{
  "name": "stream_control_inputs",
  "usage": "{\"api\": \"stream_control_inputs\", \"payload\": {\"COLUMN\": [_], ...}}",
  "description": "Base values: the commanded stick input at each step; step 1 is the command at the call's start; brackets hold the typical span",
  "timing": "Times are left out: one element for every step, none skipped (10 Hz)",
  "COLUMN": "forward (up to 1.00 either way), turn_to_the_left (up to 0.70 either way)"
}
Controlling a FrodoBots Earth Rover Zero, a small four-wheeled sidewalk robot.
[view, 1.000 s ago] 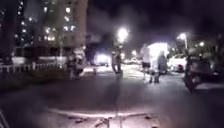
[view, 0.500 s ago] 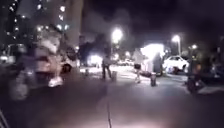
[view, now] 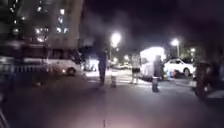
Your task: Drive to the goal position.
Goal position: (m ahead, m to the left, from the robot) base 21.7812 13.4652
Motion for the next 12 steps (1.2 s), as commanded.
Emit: {"api": "stream_control_inputs", "payload": {"forward": [0.45,0.45,0.45,0.45,0.45,0.34,0.24,0.32,0.42,0.0,0.0,0.0], "turn_to_the_left": [0.0,0.0,0.0,0.0,0.0,0.0,0.0,0.0,0.0,0.0,0.0,0.0]}}
